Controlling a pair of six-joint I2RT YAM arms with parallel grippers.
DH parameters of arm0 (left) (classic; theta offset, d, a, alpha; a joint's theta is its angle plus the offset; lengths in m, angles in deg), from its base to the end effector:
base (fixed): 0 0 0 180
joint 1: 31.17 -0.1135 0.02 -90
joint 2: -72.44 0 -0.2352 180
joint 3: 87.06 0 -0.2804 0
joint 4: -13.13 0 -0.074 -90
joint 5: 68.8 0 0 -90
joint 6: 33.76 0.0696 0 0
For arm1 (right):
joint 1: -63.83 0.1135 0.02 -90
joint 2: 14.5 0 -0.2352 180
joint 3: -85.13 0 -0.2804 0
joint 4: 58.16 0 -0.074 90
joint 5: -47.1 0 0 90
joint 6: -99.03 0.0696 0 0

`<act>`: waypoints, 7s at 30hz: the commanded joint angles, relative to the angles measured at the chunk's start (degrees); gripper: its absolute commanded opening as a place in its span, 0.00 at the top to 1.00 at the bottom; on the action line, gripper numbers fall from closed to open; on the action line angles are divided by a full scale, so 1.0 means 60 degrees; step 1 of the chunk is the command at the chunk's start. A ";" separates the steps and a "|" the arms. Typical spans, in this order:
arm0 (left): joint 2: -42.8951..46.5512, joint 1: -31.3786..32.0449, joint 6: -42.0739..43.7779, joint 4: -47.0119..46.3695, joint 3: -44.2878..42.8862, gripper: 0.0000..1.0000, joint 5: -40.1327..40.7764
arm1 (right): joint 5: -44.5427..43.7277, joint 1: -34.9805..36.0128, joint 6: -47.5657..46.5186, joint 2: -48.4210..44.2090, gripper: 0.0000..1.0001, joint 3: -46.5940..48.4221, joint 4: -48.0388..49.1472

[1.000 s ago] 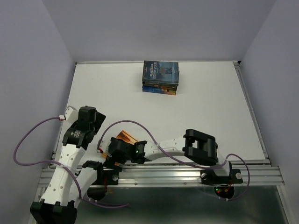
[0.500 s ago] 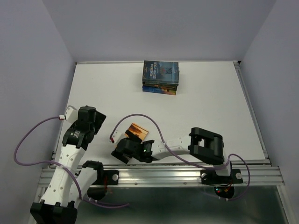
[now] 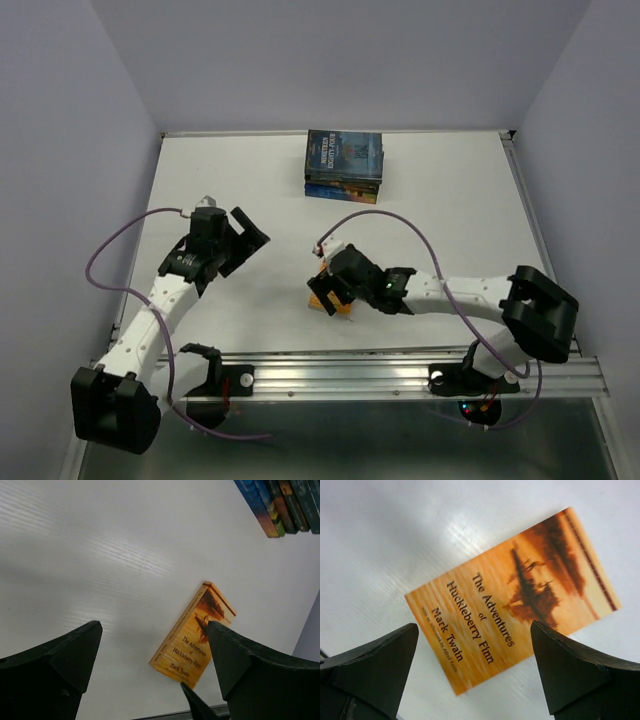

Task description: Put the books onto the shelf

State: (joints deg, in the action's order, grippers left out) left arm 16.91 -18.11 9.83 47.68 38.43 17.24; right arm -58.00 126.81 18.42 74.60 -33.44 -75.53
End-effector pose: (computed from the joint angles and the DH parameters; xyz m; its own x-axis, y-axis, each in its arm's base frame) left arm 0.2755 -0.0688 0.2190 -0.5936 -0.6040 -0.5317 -0.2173 0.7565 -0.6168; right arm 0.1817 0.3164 0.1185 -0.4438 -0.5236 -0.7272 -0.7136 0.6974 -0.0666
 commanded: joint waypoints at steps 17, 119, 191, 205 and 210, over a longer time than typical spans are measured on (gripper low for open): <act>-0.3518 0.3374 0.0060 -0.3200 -0.0446 0.01 -0.1228 | 0.2309 -0.2704 0.7312 -0.2738 0.00 -0.0988 -0.2050; -0.3755 0.4313 -0.1669 -0.6040 0.1311 0.01 -0.2224 | 0.3321 -0.2967 0.7869 -0.3042 0.99 -0.1063 0.0324; -0.2450 0.3903 -0.3500 -1.8012 0.4198 1.00 -0.5872 | 0.8742 -0.5017 0.5086 -0.4069 0.99 0.1474 -0.0218; -0.1615 0.3859 -0.1347 -1.2039 0.1654 1.00 -0.3503 | 0.1364 -0.5018 0.4250 -0.4361 0.00 0.3099 -0.3278; -0.2389 0.3829 -0.1155 -0.9328 -0.0398 1.00 -0.1099 | -0.1230 -0.5018 0.4763 -0.4435 0.00 0.3026 -0.3792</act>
State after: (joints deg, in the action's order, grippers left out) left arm 3.91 5.08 -0.86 -16.71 44.55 -0.86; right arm -49.17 97.15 45.28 48.98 -17.20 -94.68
